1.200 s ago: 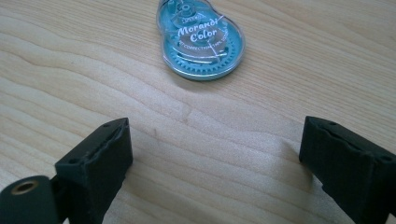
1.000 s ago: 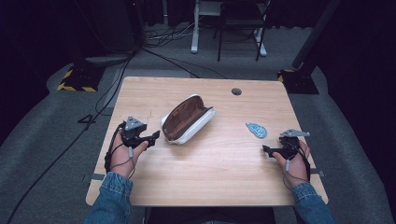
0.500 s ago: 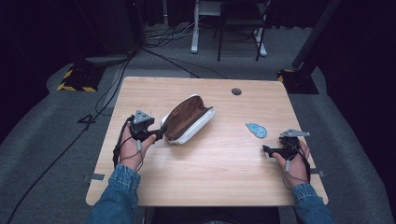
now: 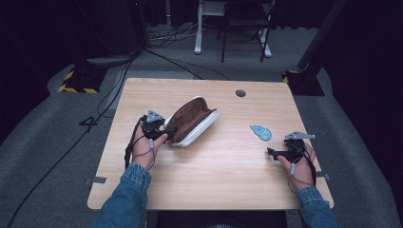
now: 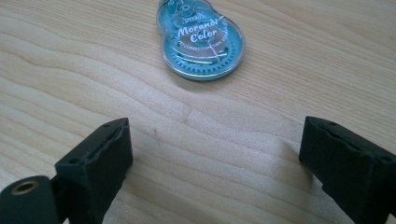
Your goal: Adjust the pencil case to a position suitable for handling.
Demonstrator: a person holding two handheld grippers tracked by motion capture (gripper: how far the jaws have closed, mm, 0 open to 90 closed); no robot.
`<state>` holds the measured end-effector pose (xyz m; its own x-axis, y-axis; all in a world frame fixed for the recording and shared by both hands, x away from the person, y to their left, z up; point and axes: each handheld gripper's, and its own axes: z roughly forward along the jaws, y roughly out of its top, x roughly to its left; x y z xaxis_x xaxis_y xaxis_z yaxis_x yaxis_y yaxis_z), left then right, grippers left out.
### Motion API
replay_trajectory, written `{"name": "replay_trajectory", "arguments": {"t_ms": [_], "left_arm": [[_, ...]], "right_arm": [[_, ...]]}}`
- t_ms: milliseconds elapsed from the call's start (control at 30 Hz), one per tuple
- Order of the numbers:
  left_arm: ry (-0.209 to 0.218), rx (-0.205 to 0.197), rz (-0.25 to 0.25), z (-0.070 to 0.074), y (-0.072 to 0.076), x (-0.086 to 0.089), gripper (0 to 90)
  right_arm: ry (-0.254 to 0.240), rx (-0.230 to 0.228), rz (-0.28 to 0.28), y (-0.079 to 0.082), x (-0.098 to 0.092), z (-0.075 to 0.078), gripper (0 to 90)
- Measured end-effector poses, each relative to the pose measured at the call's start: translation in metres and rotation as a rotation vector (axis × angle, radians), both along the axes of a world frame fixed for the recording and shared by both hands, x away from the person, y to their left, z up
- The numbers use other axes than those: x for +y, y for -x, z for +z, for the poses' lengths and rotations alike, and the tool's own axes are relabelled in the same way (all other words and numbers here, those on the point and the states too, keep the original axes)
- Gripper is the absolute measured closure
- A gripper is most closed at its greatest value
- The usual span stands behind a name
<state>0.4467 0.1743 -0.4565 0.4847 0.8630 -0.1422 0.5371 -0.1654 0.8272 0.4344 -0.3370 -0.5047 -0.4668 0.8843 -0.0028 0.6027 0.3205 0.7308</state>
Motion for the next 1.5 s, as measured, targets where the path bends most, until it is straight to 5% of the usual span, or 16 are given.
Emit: {"name": "replay_trajectory", "arguments": {"t_ms": [467,1000,1500], "left_arm": [[0.002,0.044,0.023,-0.021,-0.02,-0.002,41.4],[0.042,0.111,0.0,-0.029,-0.026,-0.004,81.2],[0.055,0.109,-0.027,-0.025,-0.025,-0.003,85.6]], "right_arm": [[0.0,0.0,0.0,0.0,0.0,0.0,9.6],[0.001,-0.001,0.0,0.0,0.0,0.0,10.0],[0.001,-0.001,0.0,0.0,0.0,0.0,10.1]]}}
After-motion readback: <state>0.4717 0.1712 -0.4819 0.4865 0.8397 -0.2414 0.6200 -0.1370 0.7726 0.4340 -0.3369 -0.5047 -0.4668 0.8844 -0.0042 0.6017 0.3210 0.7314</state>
